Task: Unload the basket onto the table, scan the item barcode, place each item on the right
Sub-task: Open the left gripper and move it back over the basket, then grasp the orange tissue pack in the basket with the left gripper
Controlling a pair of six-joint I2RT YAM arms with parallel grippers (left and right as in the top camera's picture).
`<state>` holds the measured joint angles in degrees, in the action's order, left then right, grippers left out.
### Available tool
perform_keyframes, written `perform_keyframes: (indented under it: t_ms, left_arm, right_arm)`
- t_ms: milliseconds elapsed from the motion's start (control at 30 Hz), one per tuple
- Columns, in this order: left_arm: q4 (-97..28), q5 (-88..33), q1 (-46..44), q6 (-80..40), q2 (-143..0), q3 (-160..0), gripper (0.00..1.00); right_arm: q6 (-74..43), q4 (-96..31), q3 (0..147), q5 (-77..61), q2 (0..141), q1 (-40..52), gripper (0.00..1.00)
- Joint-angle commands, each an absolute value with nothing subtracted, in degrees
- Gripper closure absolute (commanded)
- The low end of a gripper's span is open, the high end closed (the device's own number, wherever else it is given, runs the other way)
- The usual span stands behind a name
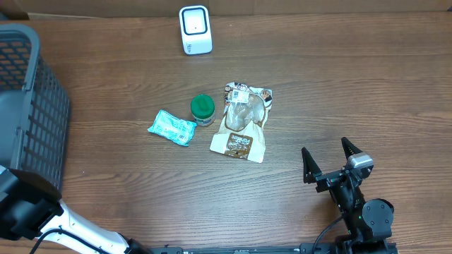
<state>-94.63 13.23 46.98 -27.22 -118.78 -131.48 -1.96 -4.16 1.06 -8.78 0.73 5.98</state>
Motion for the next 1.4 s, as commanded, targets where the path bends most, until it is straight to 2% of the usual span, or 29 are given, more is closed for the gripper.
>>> perform_keyframes:
  t_ms: [0,400,600,933,1233,1367]
  left_arm:
    - [-92.2,15.7,47.9,-27.5,-120.0,-125.9,0.26]
    - [-82.4,17.0,50.6,-26.9,-120.0,-112.9,0.24]
    - [-77.4,18.3,50.6,-23.5,-120.0,-107.6,0.27]
    - [-70.9,21.6,50.6,-22.1,-120.7,-106.1,0.26]
    - [-65.4,21.6,50.6,-21.8,-120.7,-106.1,0.39]
    - [-63.4,21.6,50.7,-21.5,-120.7,-105.3,0.41]
  right_arm:
    - [-2.4,-4.0,0.4,-9.1,0.2,5.7,0.00]
    - [-2.4,-4.0,0.4,-9.1,0.2,5.7,0.00]
    - [-2.4,-4.0,0.4,-9.1,0.2,5.7,0.00]
    - [-2.4,-4.0,0.4,-9.0,0.2,5.7,0.00]
    - [-2.4,-4.0,0.4,-9.1,0.2,5.7,0.00]
    - [-2.4,-4.0,0.4,-9.1,0.2,5.7,0.00]
